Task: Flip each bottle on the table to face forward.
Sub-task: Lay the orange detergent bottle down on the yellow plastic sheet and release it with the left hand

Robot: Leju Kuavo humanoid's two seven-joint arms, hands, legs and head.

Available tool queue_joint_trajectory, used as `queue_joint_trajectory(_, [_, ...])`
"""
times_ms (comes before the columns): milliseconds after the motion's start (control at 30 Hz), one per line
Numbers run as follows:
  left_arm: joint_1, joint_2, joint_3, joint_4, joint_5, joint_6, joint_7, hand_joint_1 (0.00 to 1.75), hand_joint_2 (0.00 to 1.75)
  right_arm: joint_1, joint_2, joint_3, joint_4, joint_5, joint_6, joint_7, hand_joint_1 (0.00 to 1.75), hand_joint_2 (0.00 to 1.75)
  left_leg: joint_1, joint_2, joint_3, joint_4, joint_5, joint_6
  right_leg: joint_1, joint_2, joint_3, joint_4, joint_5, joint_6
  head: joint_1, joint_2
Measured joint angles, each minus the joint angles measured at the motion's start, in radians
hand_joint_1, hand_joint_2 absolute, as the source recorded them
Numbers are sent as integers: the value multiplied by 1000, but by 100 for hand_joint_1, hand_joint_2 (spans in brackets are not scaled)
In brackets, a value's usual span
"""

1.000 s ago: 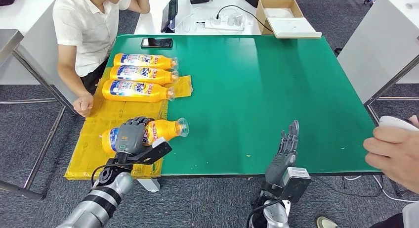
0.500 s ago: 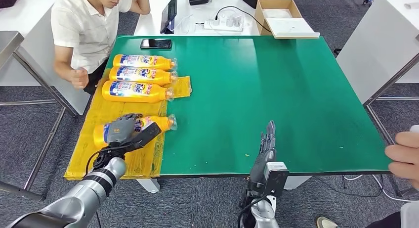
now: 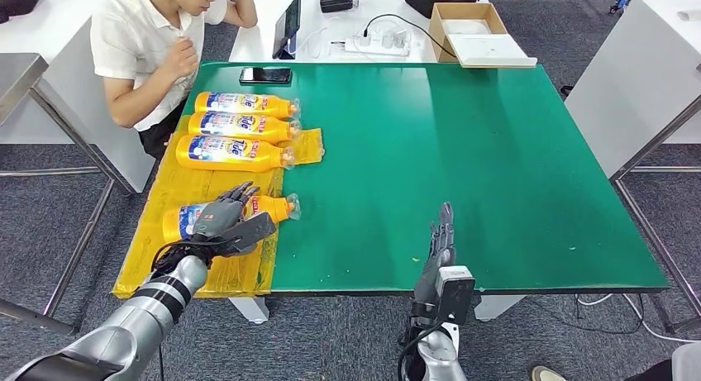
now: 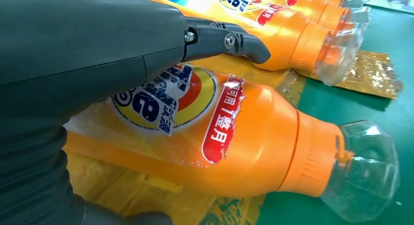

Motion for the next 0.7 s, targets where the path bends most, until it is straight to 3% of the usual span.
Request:
queue_joint_trajectory(33, [7, 0, -1, -12, 12, 0, -11, 0, 0, 0, 0, -1, 3, 1, 0, -1, 0, 0, 0, 0, 0, 0, 0, 0, 0, -1, 0, 0, 0, 0, 0, 0])
queue_joint_trajectory(167, [80, -7, 7, -113, 177, 50, -141, 0, 175, 2, 0, -2, 13, 10, -7, -10, 0, 0, 0, 0, -1, 0, 1, 0, 0, -1, -2, 0, 0, 0, 0, 0])
queue_joint_trajectory(333, [229, -45, 24, -386, 424, 256, -318, 0, 175, 13, -1, -4, 23, 14, -27, -13, 0, 0, 0, 1, -9, 0, 0, 0, 0, -1, -10, 0, 0, 0, 0, 0])
queue_joint_trajectory(467, [296, -92, 83, -554, 276, 481, -455, 0, 175, 37, 12, -8, -32, 32, -95, -13, 0, 0, -1, -1, -12, 1, 0, 0, -1, -2, -12, 0, 0, 1, 0, 0])
queue_joint_trajectory(567, [327, -128, 126, -630, 283, 511, -468, 0, 175, 54, 22, 1, -105, 12, -79, -12, 0, 0, -1, 0, -12, 0, 0, 0, -1, -2, -13, 0, 0, 1, 0, 0])
queue_joint_trajectory(667, [359, -144, 137, -694, 364, 512, -466, 0, 175, 67, 23, 14, -127, -132, 38, 15, 0, 0, 0, 1, -12, 0, 0, 0, 0, -1, -13, 0, 0, 1, 0, 0])
queue_joint_trajectory(700, [373, -147, 135, -715, 398, 506, -463, 0, 131, 71, 23, 14, -128, -182, 71, 27, 0, 0, 0, 1, -12, 0, 0, 0, 0, -1, -13, 0, 0, 1, 0, 0])
